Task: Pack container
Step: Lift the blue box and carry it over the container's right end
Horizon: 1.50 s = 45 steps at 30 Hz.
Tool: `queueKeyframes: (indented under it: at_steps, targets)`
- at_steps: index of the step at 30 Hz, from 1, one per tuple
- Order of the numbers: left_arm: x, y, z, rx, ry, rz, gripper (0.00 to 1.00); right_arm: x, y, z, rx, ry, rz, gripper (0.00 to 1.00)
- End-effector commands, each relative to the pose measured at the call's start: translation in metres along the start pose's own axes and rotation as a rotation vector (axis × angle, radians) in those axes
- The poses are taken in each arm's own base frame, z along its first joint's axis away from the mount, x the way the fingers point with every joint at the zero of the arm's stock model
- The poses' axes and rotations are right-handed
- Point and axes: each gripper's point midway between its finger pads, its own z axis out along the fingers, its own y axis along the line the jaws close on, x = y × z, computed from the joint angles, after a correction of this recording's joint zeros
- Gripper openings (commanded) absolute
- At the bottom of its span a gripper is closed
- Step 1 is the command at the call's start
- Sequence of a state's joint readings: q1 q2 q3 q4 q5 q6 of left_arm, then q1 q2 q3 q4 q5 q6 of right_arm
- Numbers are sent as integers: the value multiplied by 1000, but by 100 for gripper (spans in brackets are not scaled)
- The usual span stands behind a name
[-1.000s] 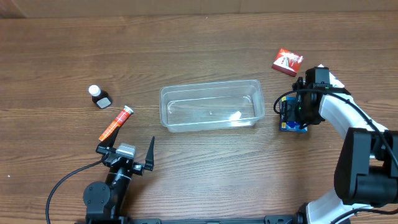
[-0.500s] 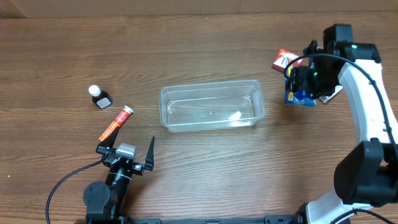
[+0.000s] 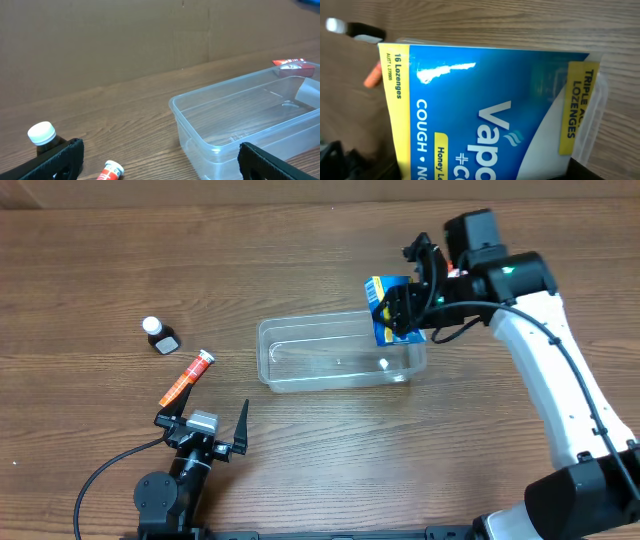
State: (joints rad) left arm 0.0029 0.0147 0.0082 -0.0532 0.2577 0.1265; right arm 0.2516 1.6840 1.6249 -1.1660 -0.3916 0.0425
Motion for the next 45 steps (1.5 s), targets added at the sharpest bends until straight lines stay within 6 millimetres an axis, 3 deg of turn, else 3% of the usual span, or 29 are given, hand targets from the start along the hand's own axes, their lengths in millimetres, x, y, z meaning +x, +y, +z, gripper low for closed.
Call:
queueKeyframes:
  at_steps: [1, 5, 8, 19, 25, 32, 45]
  targets:
    - [-1, 4, -1, -17, -6, 10, 100, 4, -15, 19, 200, 5, 70, 65]
    - [-1, 4, -1, -17, -6, 10, 100, 11, -26, 53, 313, 29, 85, 65]
    - [-1, 4, -1, -17, -6, 10, 100, 15, -40, 66, 370, 62, 82, 65]
    - [-1, 4, -1, -17, -6, 10, 100, 42, -61, 79, 436, 137, 65, 66]
    - [-1, 4, -1, -17, -6, 10, 100, 42, -61, 79, 435, 134, 65, 66]
    - [-1, 4, -1, -17, -6, 10, 100, 42, -61, 79, 434, 133, 65, 75]
    - [-1, 4, -1, -17, -6, 10, 100, 41, -60, 80, 427, 132, 65, 82]
